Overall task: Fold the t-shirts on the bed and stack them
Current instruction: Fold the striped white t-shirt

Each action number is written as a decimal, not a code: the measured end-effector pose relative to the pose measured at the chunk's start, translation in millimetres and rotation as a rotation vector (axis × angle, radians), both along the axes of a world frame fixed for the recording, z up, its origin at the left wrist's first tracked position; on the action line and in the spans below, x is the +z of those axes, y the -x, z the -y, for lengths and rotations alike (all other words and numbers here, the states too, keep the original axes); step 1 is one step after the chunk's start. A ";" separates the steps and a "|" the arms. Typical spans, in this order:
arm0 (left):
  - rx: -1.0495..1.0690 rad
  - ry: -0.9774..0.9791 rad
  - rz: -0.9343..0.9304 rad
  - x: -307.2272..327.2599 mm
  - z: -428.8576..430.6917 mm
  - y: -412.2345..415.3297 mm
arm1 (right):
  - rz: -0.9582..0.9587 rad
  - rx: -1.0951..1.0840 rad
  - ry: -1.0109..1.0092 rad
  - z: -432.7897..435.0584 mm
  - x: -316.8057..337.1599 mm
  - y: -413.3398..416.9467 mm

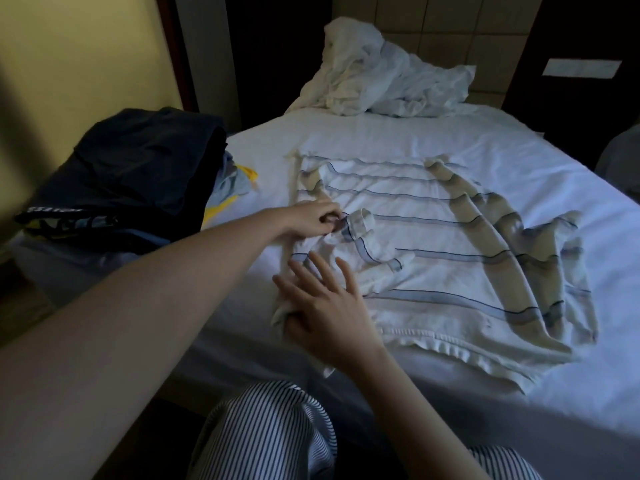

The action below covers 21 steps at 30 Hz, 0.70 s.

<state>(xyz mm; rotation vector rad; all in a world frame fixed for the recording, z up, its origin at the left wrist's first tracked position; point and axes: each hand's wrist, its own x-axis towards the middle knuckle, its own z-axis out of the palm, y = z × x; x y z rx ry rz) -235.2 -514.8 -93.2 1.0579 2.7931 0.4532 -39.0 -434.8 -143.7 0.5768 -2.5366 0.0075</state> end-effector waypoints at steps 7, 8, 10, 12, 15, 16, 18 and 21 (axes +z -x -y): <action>0.032 -0.100 0.052 28.5 17.3 22.2 | -0.047 0.152 0.034 14.3 -6.7 11.7; 0.044 -0.056 0.028 35.4 25.5 25.9 | -0.031 0.156 0.057 17.4 -8.0 11.6; 0.088 0.026 -0.018 40.2 38.8 30.1 | -0.003 0.158 0.054 23.0 -10.5 12.7; 0.162 0.128 -0.077 28.9 45.3 31.4 | 0.033 0.158 -0.008 26.8 -12.7 14.7; 0.310 0.177 -0.206 1.6 38.8 20.0 | 0.081 0.154 -0.066 27.2 -15.2 14.0; 0.354 0.146 -0.281 -1.3 35.5 14.9 | 0.084 0.153 -0.074 26.8 -16.1 13.2; 0.363 -0.016 -0.491 0.8 28.8 -0.5 | 0.080 0.147 -0.083 26.3 -16.4 11.7; 0.208 -0.336 -0.521 -6.7 16.5 -34.1 | 0.094 0.133 -0.096 26.3 -12.9 10.3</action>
